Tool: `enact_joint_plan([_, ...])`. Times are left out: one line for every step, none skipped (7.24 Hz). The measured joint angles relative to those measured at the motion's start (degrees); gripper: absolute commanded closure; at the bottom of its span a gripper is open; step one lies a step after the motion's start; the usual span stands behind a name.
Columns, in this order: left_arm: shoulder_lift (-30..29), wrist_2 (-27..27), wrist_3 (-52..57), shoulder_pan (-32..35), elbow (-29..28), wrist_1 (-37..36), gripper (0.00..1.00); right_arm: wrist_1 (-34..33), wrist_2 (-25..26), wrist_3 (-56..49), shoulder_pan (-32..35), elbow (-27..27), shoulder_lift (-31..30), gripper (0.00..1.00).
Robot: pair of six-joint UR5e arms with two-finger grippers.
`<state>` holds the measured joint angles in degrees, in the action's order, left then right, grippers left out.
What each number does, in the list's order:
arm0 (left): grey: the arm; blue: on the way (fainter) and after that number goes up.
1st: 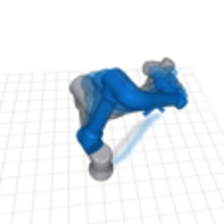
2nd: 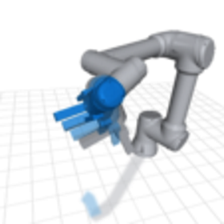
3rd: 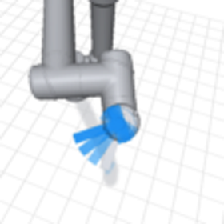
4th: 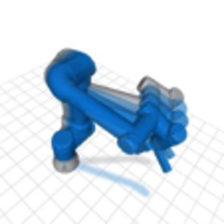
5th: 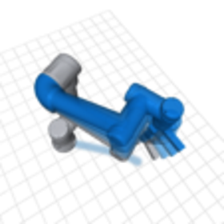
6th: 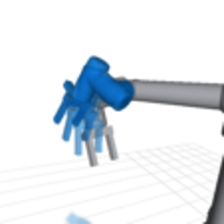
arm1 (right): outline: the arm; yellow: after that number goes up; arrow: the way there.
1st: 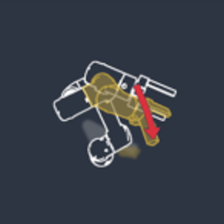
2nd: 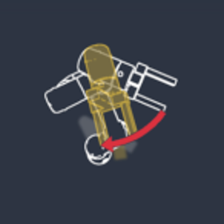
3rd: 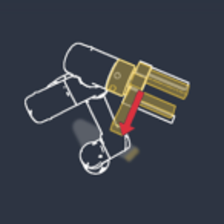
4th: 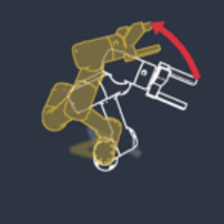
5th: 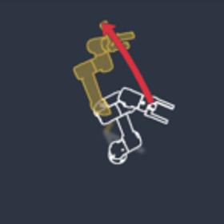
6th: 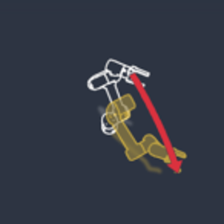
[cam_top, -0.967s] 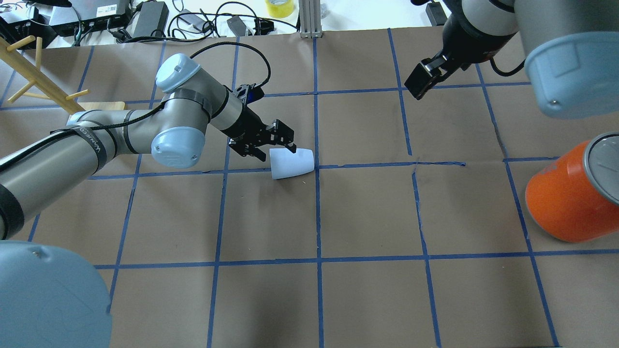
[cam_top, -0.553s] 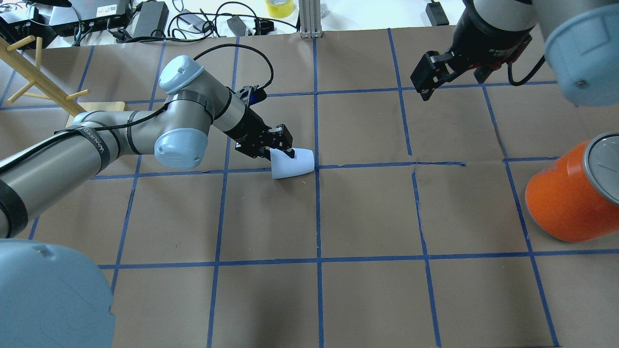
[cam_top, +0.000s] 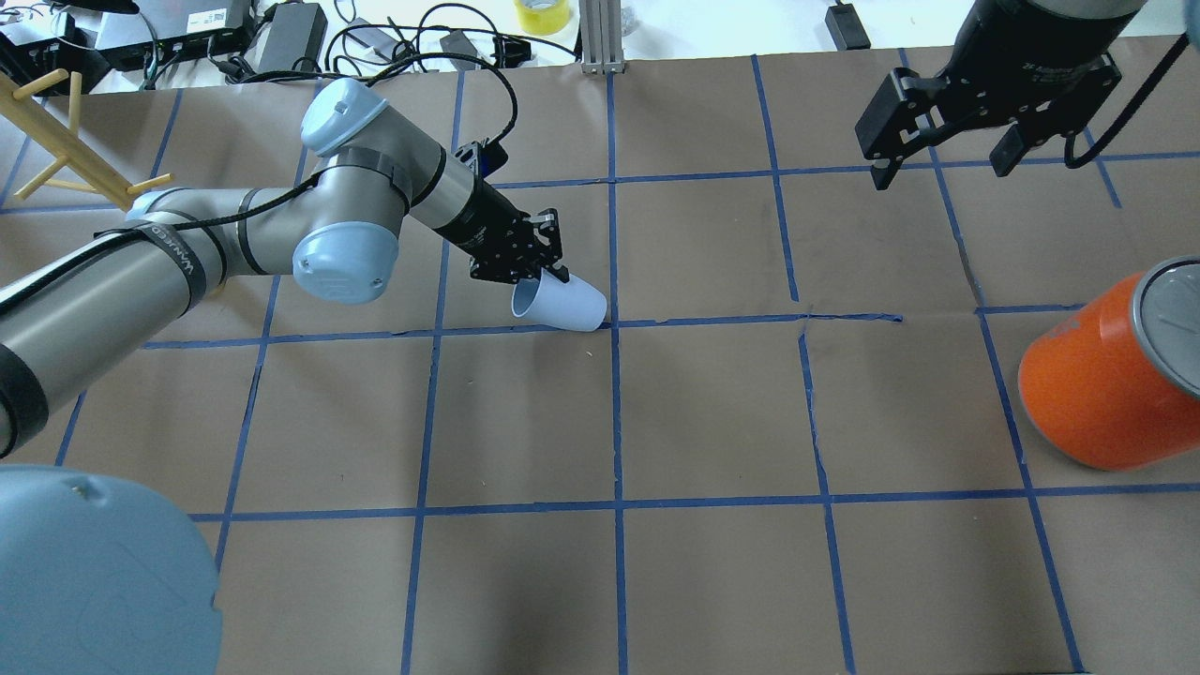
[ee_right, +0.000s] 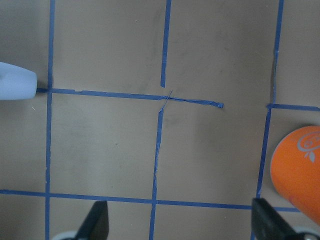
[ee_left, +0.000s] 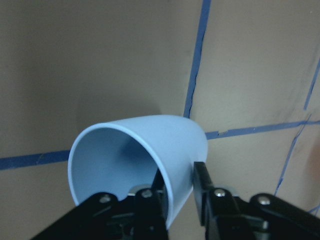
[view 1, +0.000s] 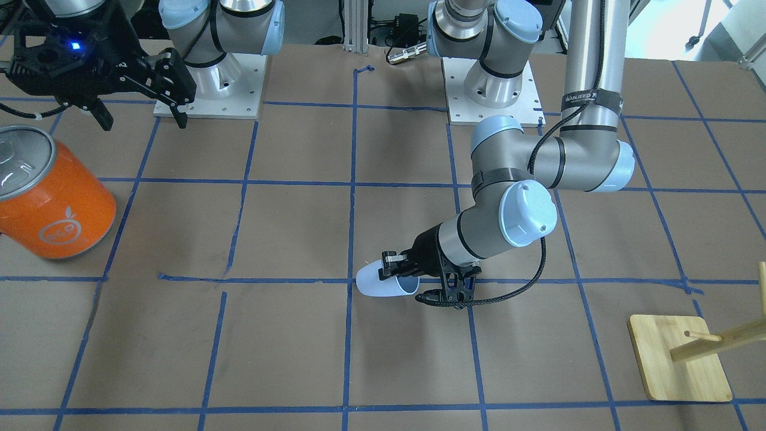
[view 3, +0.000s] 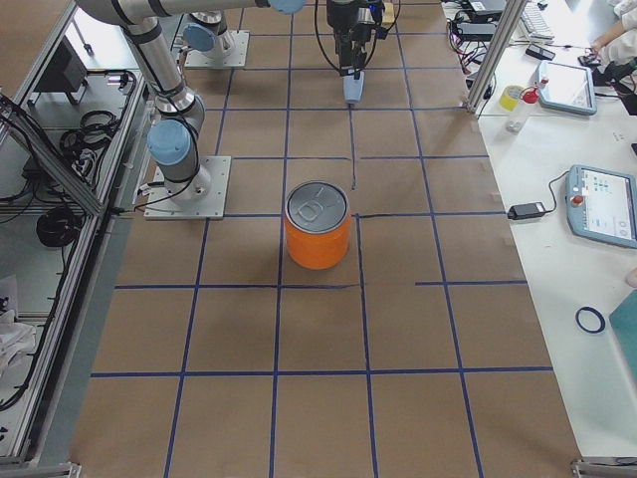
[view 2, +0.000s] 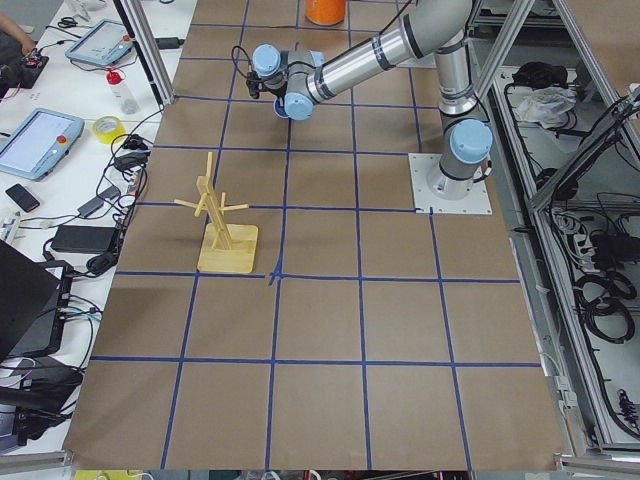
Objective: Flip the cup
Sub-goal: 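Grasp the cup's closed end with the left gripper and lift it upright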
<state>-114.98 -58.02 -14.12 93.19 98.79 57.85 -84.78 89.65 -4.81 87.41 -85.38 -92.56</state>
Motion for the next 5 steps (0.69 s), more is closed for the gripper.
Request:
enact_joint_plan([0.4, 0.0, -3.0, 0.0, -2.0, 1.6, 1.0, 0.8, -0.3, 2.7, -0.1, 0.1, 0.0, 0.0])
enact_joint_plan([0.9, -1.1, -4.5, 0.2, -3.3, 2.6, 1.0, 1.1, -0.4, 4.0, -0.1, 0.1, 0.0, 0.0])
enact_joint_plan([1.3, -3.9, -5.3, 0.5, -4.1, 2.9, 1.0, 1.2, -0.3, 4.4, -0.1, 0.1, 0.0, 0.0])
enact_joint_plan([1.7, -9.1, -5.3, 1.4, -5.3, 3.1, 1.0, 1.2, -0.3, 4.6, -0.1, 0.1, 0.0, 0.0])
enact_joint_plan([2.1, -15.9, -3.3, 2.4, -7.7, 4.0, 1.0, 1.1, -0.6, 4.8, 0.0, 0.1, 0.0, 0.0])
